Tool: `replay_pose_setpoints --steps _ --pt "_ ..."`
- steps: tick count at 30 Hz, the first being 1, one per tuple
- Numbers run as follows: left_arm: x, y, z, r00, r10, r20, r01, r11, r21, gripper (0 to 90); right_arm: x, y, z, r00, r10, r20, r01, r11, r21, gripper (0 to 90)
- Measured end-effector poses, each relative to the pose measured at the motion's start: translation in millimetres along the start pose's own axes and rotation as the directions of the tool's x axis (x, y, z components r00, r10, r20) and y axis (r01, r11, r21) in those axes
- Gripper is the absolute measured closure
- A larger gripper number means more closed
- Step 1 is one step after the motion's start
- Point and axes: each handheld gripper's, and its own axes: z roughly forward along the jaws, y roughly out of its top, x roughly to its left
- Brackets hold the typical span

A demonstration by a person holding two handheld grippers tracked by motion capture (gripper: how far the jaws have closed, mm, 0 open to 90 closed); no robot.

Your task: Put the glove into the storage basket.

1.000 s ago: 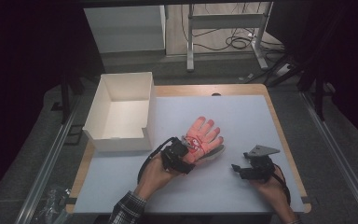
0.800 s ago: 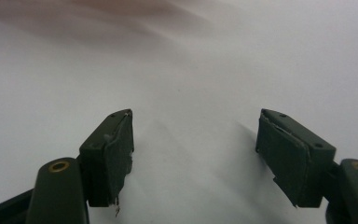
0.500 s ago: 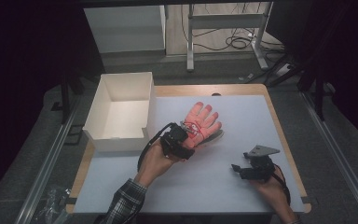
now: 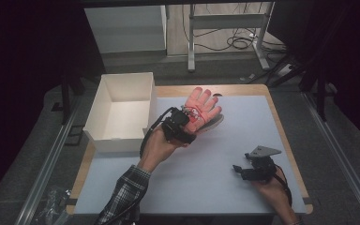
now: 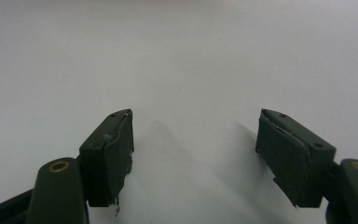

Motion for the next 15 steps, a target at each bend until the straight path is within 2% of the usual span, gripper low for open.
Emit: replay_pose_setpoints --steps 4,15 --pt "8.0 6.1 -6.5 0.9999 -0.007 -0.016 0.007 1.0 0.002 38.3 -0.2 0.0 0.0 1.0 -0.003 0.002 0.003 1.0 -0.001 27.9" --pt "36.7 19.1 -31.7 0.9946 -0.076 -0.071 0.074 0.9968 -0.032 38.3 0.0 -0.1 0.1 1.0 -0.002 0.002 0.002 1.0 -0.001 27.8"
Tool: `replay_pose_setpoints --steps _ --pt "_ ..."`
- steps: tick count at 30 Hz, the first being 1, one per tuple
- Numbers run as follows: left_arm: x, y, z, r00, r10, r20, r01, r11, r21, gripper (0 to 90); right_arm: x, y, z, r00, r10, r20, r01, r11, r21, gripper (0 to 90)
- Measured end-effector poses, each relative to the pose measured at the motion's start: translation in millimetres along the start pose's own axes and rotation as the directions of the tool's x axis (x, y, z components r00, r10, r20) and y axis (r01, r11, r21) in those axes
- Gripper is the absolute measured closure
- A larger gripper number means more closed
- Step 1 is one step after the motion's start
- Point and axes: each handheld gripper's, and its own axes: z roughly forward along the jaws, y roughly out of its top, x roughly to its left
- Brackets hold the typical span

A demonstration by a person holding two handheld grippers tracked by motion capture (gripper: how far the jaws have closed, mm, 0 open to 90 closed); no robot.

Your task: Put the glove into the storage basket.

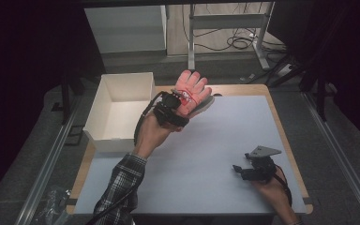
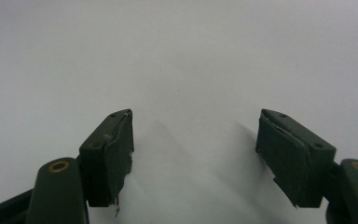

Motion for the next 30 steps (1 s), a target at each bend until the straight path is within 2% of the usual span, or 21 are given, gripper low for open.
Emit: replay_pose_setpoints --steps 11,16,24,25,27,30 --pt "32.2 1.7 -21.6 0.9954 -0.074 -0.062 0.073 0.9972 -0.014 38.3 0.1 0.0 0.0 1.0 0.0 0.0 0.0 1.0 0.001 27.8" --pt "49.1 -0.8 -33.4 0.9885 -0.118 -0.095 0.116 0.9928 -0.031 38.3 0.0 0.0 0.0 1.0 0.0 0.0 0.0 1.0 0.0 27.8" --pt "76.0 -12.8 -47.4 0.9706 -0.187 -0.152 0.182 0.9823 -0.046 38.1 0.1 -0.1 0.0 1.0 0.0 0.0 0.0 1.0 0.0 27.8" --pt "79.9 -15.5 -48.7 0.9663 -0.2 -0.162 0.194 0.9797 -0.049 38.1 0.0 0.0 0.1 1.0 -0.002 0.001 0.002 1.0 -0.001 27.7" --pt "86.2 -19.7 -51.0 0.9616 -0.213 -0.173 0.207 0.9771 -0.05 38.0 0.0 -0.1 0.1 1.0 -0.003 0.002 0.003 1.0 -0.001 27.8" --pt "96.1 -27.9 -54.5 0.9502 -0.249 -0.188 0.241 0.9685 -0.062 37.7 0.1 -0.1 0.1 1.0 -0.001 0.001 0.001 1.0 -0.001 27.7"
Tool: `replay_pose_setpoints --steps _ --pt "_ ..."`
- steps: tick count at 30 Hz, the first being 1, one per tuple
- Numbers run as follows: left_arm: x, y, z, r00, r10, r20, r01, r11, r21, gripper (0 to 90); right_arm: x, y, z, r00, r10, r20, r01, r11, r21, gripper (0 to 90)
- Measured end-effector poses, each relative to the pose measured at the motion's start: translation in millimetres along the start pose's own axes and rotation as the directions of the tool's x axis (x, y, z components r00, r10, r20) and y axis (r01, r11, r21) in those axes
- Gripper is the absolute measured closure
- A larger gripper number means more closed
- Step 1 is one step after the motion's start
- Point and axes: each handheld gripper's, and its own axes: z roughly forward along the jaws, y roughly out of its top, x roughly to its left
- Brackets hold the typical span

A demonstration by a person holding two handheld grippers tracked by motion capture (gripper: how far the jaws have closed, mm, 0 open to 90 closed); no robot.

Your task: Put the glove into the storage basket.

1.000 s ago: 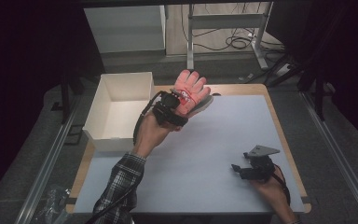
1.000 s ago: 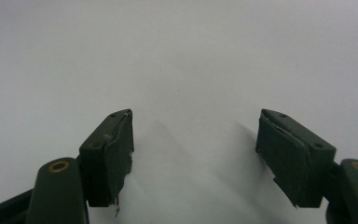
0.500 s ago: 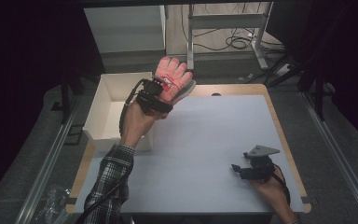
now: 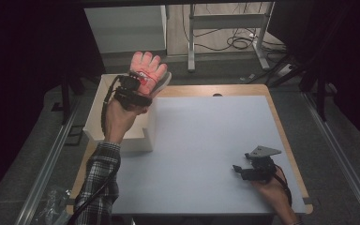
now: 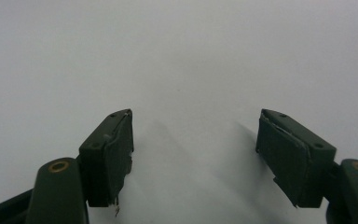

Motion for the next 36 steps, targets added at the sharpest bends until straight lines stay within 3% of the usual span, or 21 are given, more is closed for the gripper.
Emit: replay_pose_setpoints --steps 7,16,28,36 --pt "26.7 -18.6 0.0 0.9964 -0.077 -0.036 0.077 0.997 -0.002 37.2 0.0 0.0 0.0 1.0 0.0 0.0 0.0 1.0 0.001 27.7" --pt "46.4 -39.5 18.5 0.9899 -0.126 -0.064 0.128 0.9914 0.028 36.8 0.0 0.0 0.0 1.0 -0.001 0.002 0.001 1.0 0.0 27.6" --pt "46.3 -55.2 68.3 0.9867 -0.145 -0.073 0.152 0.9833 0.099 36.4 0.0 0.0 0.0 1.0 -0.001 0.002 0.001 1.0 0.0 27.5" --pt "43.0 -51.5 96.3 0.9837 -0.134 -0.12 0.155 0.9707 0.184 35.2 0.1 0.0 0.0 1.0 -0.001 0.002 0.001 1.0 0.0 27.5"
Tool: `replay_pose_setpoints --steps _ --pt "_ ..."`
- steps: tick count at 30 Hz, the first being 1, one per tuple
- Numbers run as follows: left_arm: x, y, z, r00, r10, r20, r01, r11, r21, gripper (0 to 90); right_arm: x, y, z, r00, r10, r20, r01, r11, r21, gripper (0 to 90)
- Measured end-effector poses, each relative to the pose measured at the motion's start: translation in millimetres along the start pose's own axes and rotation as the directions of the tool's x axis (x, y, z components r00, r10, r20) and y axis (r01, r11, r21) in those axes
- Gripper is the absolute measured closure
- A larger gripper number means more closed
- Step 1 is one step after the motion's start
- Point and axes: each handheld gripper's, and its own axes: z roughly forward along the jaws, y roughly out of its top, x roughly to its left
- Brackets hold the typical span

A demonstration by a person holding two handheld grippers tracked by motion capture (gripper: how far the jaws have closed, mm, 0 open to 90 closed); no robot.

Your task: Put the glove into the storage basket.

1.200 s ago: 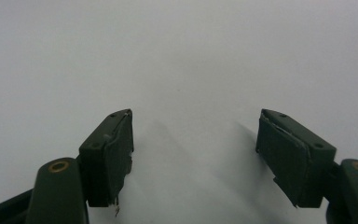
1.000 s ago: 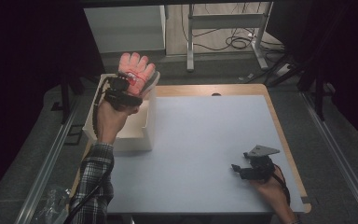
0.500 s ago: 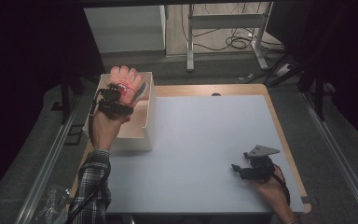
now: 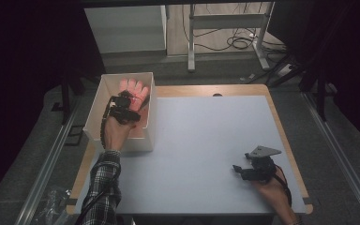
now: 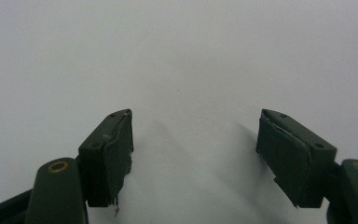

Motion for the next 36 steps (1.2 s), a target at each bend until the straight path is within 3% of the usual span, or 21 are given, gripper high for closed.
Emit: replay_pose_setpoints --steps 10,15,20,23,27,36 --pt "-14.5 15.0 19.7 0.9997 0.009 -0.022 -0.007 0.9958 0.091 33.2 -0.1 0.0 0.0 1.0 0.0 0.0 0.0 1.0 0.0 27.5" --pt "-20.0 16.8 26.4 1.0 0.008 0.003 -0.008 0.9907 0.136 31.6 -0.1 0.0 0.0 1.0 0.0 0.0 0.0 1.0 0.0 27.4" --pt "-17.2 15.4 31.0 0.9996 -0.005 0.029 0.0 0.9852 0.171 29.1 -0.1 0.0 0.0 1.0 0.0 0.0 0.0 1.0 0.0 27.5" --pt "-15.1 15.6 31.7 0.9985 -0.011 0.053 0.002 0.9853 0.171 20.8 -0.1 0.0 0.0 1.0 0.0 0.0 0.0 1.0 0.0 27.4" --pt "-12.6 14.3 32.1 0.9987 -0.029 0.041 0.021 0.983 0.182 14.2 0.0 0.0 0.0 1.0 0.0 0.0 0.0 1.0 0.0 27.4" --pt "-6.8 12.4 19.5 0.9944 -0.052 0.092 0.042 0.9933 0.108 8.0 0.0 0.0 0.0 1.0 0.0 0.0 0.0 1.0 0.0 27.4"
